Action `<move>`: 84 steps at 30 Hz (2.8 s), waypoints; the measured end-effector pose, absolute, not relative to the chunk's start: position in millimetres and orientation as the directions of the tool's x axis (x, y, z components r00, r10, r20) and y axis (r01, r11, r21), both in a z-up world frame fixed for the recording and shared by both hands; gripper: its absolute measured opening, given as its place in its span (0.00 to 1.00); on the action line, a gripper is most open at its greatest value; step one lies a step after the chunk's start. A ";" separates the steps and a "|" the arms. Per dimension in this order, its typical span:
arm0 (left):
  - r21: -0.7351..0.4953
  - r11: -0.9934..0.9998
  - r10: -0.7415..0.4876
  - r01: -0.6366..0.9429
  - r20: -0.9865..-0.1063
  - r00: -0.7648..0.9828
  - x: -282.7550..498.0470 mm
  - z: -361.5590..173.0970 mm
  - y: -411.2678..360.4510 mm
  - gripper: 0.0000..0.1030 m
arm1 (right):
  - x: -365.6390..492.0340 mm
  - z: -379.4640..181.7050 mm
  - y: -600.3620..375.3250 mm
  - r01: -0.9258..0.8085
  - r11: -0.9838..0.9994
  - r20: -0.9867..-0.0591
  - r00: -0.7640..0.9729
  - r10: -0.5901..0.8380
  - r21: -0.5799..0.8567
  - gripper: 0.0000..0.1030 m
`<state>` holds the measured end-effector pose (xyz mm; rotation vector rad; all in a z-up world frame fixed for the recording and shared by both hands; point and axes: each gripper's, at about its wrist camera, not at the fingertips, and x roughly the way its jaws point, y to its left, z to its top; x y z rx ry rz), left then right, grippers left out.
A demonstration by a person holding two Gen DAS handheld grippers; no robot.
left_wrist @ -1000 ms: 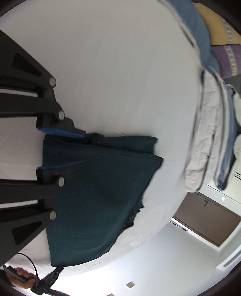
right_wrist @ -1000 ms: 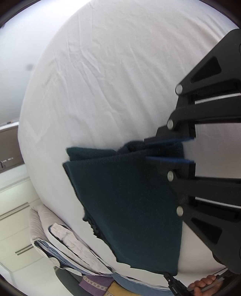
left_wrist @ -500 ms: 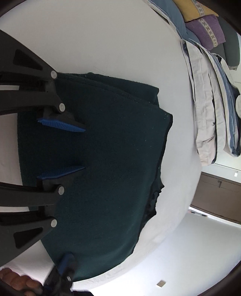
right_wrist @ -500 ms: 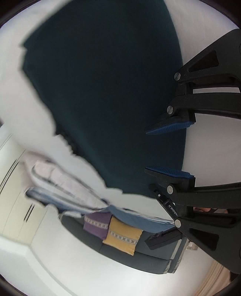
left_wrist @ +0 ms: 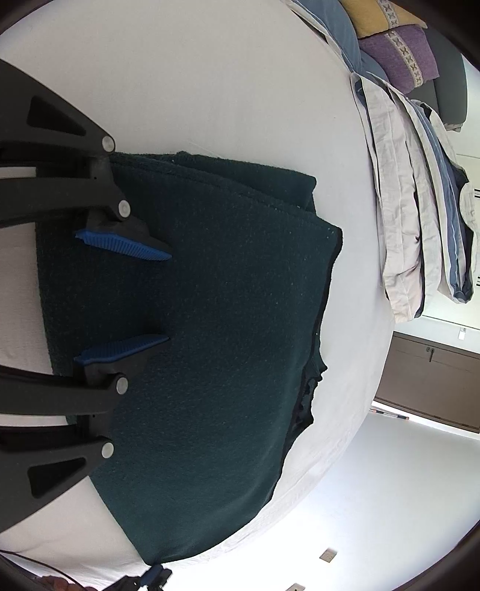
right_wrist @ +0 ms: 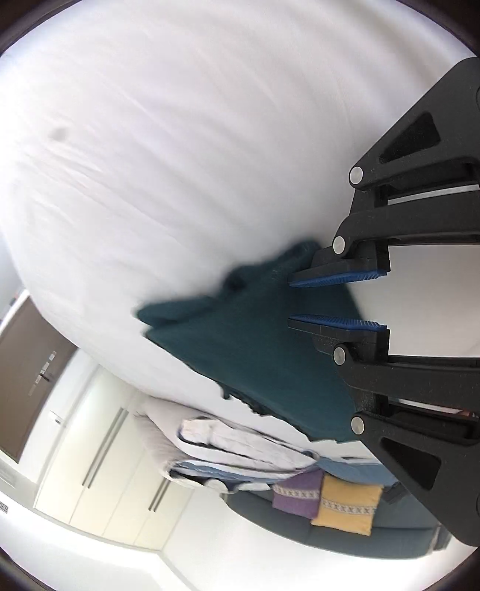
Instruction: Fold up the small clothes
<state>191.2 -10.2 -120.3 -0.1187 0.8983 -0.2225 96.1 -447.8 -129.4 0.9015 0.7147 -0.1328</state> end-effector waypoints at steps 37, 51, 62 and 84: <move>-0.220 0.964 -0.266 0.149 -0.776 0.572 185.5 -120.0 -3.9 0.47 | 92.3 -127.4 -411.9 0.402 0.895 -0.783 0.614 -0.104 0.196 0.06; -0.234 0.962 -0.270 0.139 -0.765 0.584 184.7 -120.7 -3.8 0.50 | 144.2 -94.8 -340.8 0.121 0.851 -0.657 0.693 0.296 0.512 0.54; -0.334 0.932 -0.351 0.144 -0.727 0.590 183.7 -123.2 8.6 0.50 | 175.4 -162.5 -391.2 0.233 0.685 -0.600 0.713 0.362 0.691 0.20; -0.278 0.953 -0.295 0.121 -0.756 0.584 160.5 -112.7 11.6 0.50 | 194.2 -179.7 -254.7 0.058 0.718 -0.643 0.500 0.580 0.693 0.32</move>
